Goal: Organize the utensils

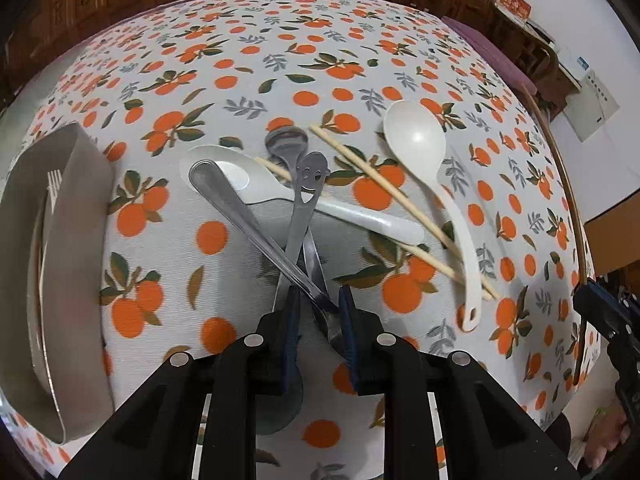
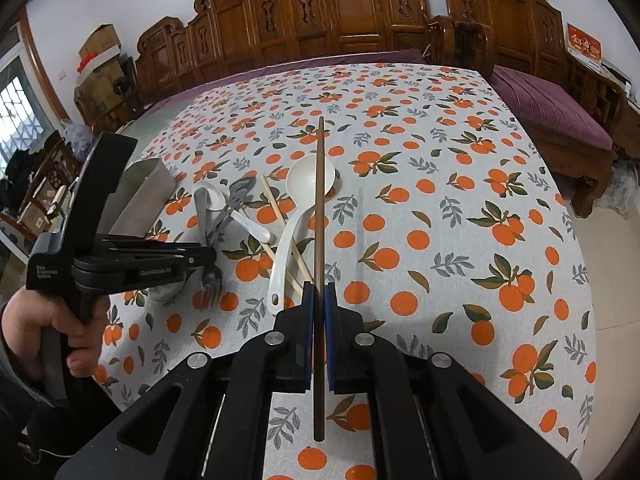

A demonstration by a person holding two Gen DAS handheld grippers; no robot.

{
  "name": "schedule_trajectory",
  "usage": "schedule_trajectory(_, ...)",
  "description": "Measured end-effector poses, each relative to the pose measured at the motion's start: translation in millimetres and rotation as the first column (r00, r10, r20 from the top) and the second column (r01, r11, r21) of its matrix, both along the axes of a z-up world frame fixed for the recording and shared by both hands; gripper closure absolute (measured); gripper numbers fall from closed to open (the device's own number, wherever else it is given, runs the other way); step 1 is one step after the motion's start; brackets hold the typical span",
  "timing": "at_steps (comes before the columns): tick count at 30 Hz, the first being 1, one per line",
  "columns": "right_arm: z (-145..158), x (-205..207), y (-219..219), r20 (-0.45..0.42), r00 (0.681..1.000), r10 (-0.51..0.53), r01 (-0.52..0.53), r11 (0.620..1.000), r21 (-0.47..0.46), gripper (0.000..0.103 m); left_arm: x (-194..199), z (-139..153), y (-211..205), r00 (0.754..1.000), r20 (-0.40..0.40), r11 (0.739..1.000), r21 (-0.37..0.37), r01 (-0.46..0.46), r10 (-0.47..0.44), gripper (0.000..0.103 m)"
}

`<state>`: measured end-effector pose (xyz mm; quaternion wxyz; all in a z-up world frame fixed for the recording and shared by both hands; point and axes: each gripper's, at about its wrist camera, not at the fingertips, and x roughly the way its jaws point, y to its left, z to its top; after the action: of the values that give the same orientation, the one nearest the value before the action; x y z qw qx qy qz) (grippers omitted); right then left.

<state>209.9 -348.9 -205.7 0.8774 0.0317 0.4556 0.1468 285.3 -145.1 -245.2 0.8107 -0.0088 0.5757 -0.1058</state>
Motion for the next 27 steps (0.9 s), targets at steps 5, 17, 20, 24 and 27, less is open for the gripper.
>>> schedule_trajectory(5,-2.6,0.0,1.8,-0.004,1.0,0.003,-0.003,1.0,-0.006,0.097,3.3,2.4,3.5,0.999,-0.013,0.999,-0.02,-0.033,0.033,0.083)
schedule_trajectory(17,-3.8,-0.6,-0.4,-0.006,1.0,-0.003,0.003,1.0,-0.004,0.097,16.6,-3.6,-14.6,0.995,-0.014,0.988,0.118,-0.095,0.098,0.082)
schedule_trajectory(20,-2.1,-1.1,-1.8,-0.004,1.0,-0.005,0.005,1.0,-0.002,0.097,16.0,-3.6,-10.1,0.994,-0.014,0.987,0.122,-0.107,0.109,0.091)
schedule_trajectory(24,0.5,-1.0,-2.2,0.001,1.0,-0.002,0.002,1.0,-0.002,0.097,8.9,-3.3,0.0,0.995,-0.014,0.987,0.125,-0.097,0.1,0.094)
schedule_trajectory(27,0.1,-0.7,-0.7,0.0,1.0,0.002,-0.002,1.0,-0.007,0.097,-2.6,-2.6,10.9,0.996,-0.014,0.991,0.105,-0.084,0.086,0.095)
